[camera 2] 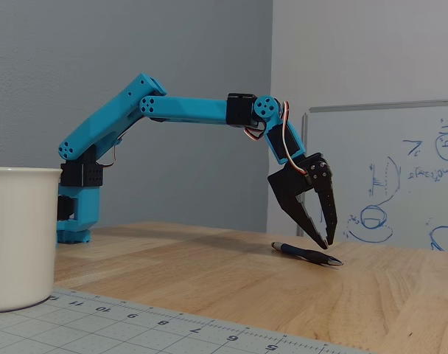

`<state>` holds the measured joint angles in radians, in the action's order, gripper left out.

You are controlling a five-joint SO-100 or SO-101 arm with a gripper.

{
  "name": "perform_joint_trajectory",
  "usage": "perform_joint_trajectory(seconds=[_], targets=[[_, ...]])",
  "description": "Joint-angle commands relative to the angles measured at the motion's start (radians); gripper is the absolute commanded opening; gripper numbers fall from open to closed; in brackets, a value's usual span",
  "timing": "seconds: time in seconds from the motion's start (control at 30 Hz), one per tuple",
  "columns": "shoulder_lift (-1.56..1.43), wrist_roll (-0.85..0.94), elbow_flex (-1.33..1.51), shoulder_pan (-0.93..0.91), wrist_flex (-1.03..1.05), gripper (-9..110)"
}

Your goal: Touch the pen.

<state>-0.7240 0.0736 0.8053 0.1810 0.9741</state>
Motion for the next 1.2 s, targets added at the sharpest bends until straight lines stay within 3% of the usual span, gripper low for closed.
perform_joint_trajectory(seconds=[0.0,1.17], targets=[[-0.020,0.006,-0.075,-0.011,-0.008,1],[0.003,0.008,-0.094,-0.002,-0.008,1]])
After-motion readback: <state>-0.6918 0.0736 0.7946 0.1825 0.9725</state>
